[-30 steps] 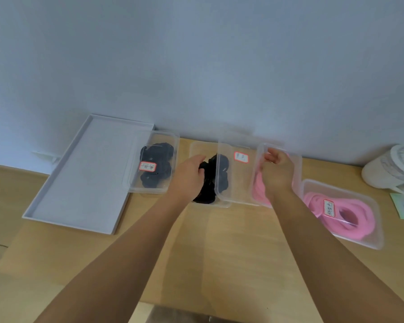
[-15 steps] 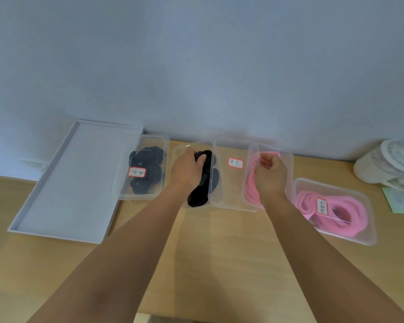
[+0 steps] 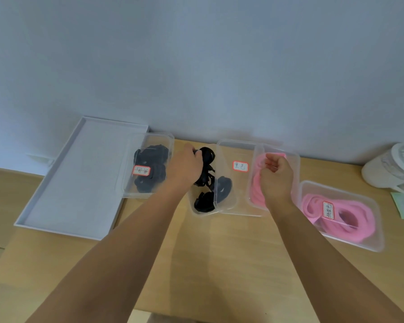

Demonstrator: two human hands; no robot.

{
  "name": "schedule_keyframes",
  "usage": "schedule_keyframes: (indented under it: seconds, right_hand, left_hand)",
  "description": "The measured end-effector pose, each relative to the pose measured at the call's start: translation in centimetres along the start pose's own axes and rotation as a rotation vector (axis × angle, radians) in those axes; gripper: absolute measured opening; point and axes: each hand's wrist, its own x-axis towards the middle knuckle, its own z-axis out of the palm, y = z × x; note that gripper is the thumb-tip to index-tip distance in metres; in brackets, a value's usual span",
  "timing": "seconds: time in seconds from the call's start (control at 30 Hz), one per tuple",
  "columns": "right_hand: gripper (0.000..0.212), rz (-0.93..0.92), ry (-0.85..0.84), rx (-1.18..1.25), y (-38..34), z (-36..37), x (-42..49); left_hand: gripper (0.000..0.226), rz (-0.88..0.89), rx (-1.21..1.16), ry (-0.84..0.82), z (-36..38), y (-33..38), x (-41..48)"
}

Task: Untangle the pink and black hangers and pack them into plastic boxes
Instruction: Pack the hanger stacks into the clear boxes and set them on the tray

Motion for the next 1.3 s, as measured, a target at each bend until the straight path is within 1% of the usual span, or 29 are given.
schedule_keyframes:
  seconds: [0.1,0.17,0.3,0.43,0.5,0.53,0.57,0.63,0.73,0.77,0.87,0.93,1.0,1.03,1.1,1.17,1.23,1.3]
  right_hand:
    - [0.042,0.007,-0.010,0.000,0.0,0.0,0.0]
    - [0.042,0.004,-0.016,-0.006,0.0,0.0,0.1]
    - [0.041,0.006,-0.018,-0.024,0.2,0.0,0.1]
    - [0.042,0.006,-0.022,-0.026,0.1,0.0,0.0]
    - [0.043,0.012,-0.023,-0.021,0.1,0.0,0.1]
    - [0.043,0.013,-0.022,-0.022,0.2,0.0,0.1]
    - [0.043,0.015,-0.021,-0.021,0.2,0.0,0.0]
    - [0.043,0.016,-0.025,-0.017,0.2,0.0,0.0]
    - [0.042,0.013,-0.039,-0.020,0.2,-0.1,0.0]
    - [0.042,0.012,-0.040,-0.020,0.2,-0.1,0.0]
    - [0.041,0.018,-0.030,-0.016,0.2,-0.1,-0.1]
    - [0.040,0.022,-0.025,-0.013,0.2,0.0,-0.1]
    - [0.039,0.019,-0.028,-0.016,0.2,0.1,0.0]
    - [0.039,0.017,-0.029,-0.019,0.3,0.1,0.0]
    - [0.039,0.015,-0.030,-0.025,0.3,-0.1,0.1]
    - [0.039,0.017,-0.032,-0.019,0.4,-0.1,0.1]
    - [0.040,0.021,-0.029,-0.009,0.4,-0.1,0.1]
    - [0.040,0.025,-0.023,0.006,0.4,0.0,0.2]
  left_hand:
    - [0.025,0.000,0.052,-0.024,-0.3,-0.8,0.4]
    - [0.028,0.054,0.120,-0.028,-0.3,-1.2,0.6]
    - [0.029,0.205,0.438,0.077,0.4,-2.0,0.3]
    - [0.032,0.173,0.441,0.154,0.4,-1.4,0.0]
    - [0.032,0.220,0.432,0.221,0.4,-0.9,-0.7]
    - [0.031,0.264,0.427,0.226,0.5,-0.7,-1.2]
    - [0.030,0.307,0.430,0.200,0.7,-0.7,-1.8]
    - [0.032,0.328,0.478,0.076,1.8,-1.1,-2.9]
    - [0.059,0.217,0.517,-0.128,2.5,-2.4,-3.5]
    - [0.062,0.218,0.513,-0.155,2.5,-2.7,-3.5]
    - [0.062,0.265,0.526,-0.153,2.4,-3.0,-3.4]
    - [0.062,0.258,0.507,-0.115,2.2,-3.0,-3.3]
    - [0.062,0.323,0.459,0.010,1.9,-2.9,-3.6]
    - [0.061,0.415,0.415,0.097,1.9,-2.7,-3.9]
    - [0.047,0.631,0.288,0.222,2.4,-2.8,-4.5]
    - [0.037,0.755,0.265,0.248,3.1,-3.2,-5.0]
    - [0.036,0.757,0.306,0.248,3.5,-3.7,-5.1]
    - [0.037,0.712,0.349,0.256,4.0,-3.9,-5.3]
